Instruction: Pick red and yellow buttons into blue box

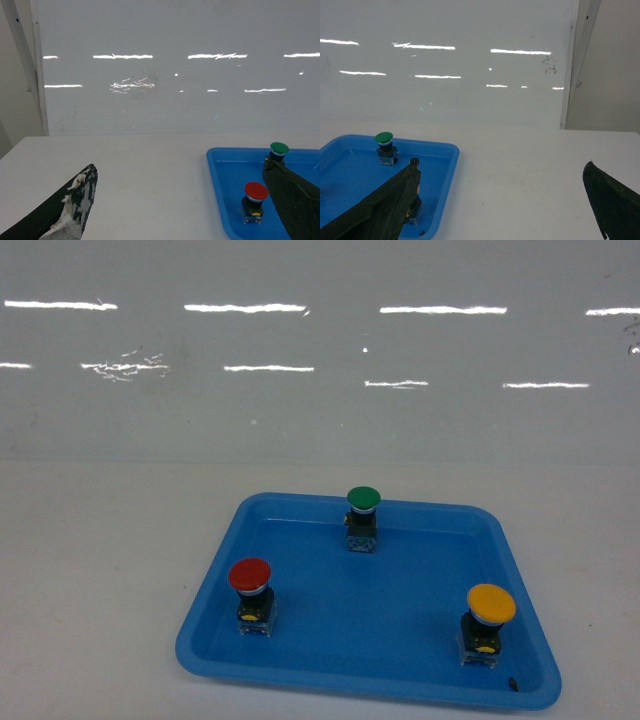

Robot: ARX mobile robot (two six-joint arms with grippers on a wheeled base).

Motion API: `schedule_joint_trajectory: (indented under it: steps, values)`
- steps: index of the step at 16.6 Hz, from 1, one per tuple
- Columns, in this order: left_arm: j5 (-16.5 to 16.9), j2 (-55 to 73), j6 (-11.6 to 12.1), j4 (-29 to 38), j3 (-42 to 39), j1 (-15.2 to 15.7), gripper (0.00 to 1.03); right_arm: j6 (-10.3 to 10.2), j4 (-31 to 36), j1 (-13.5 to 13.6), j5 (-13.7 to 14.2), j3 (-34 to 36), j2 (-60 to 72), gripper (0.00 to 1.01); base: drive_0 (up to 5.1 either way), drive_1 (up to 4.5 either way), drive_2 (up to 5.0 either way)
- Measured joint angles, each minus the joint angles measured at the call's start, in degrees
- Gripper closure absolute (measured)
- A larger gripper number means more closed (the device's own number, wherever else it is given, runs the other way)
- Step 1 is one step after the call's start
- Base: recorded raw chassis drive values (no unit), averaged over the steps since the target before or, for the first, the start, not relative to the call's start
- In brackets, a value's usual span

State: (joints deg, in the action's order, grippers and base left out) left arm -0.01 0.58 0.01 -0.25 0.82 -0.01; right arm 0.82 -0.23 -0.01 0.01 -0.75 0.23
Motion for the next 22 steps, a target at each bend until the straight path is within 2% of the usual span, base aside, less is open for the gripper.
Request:
schedule_joint_trajectory:
  steps: [12, 13, 14, 15, 16, 17, 18, 19, 20, 22]
  values:
    - [-0.1, 0.0, 0.0, 0.2, 0.0, 0.0, 0.05, 0.0, 0.3, 0.0, 0.0, 0.0, 0.0, 0.03, 0.0, 0.0, 0.0]
    - [-2.0, 1.6, 0.0, 4.0, -0.1, -1.1, 0.05, 0.1, 4.9, -0.1, -1.4, 0.1, 1.7, 0.03, 0.0, 0.0, 0.0]
    - [-2.1, 4.6, 0.0, 8.1, -0.2, -1.0, 0.05, 0.3, 9.4, 0.2, -1.8, 0.2, 4.6, 0.03, 0.0, 0.0, 0.0]
    - [-3.5, 13.8, 0.0, 17.7, -0.2, -0.7, 0.05, 0.5, 18.4, 2.3, -1.4, 0.2, 13.1, 0.03, 0.0, 0.0, 0.0]
    - [-4.5, 20.2, -0.1, 24.3, -0.1, -1.1, 0.05, 0.5, 24.4, 3.4, -1.4, 0.1, 18.8, 0.03, 0.0, 0.0, 0.0]
    - [-5.1, 31.1, 0.1, 34.0, 0.2, -3.4, 0.05, 0.7, 33.7, 4.6, -1.5, 0.0, 28.6, 0.03, 0.0, 0.0, 0.0]
    - [-5.8, 43.4, 0.6, 41.2, 3.4, -6.5, 0.05, 1.3, 42.2, 4.6, -2.3, -1.3, 39.5, 0.03, 0.0, 0.0, 0.0]
    - [-6.0, 50.7, 0.9, 42.0, 8.2, -8.4, 0.05, 1.8, 47.8, 4.6, -2.8, -3.7, 47.1, 0.03, 0.0, 0.0, 0.0]
    - [-6.4, 55.8, 1.5, 42.6, 11.6, -9.8, 0.05, 2.3, 50.5, 4.6, -3.8, -6.1, 52.5, 0.03, 0.0, 0.0, 0.0]
    - [-7.0, 64.2, 1.7, 42.2, 17.0, -11.9, 0.05, 4.0, 49.3, 5.0, -6.1, -11.8, 63.5, 0.03, 0.0, 0.0, 0.0]
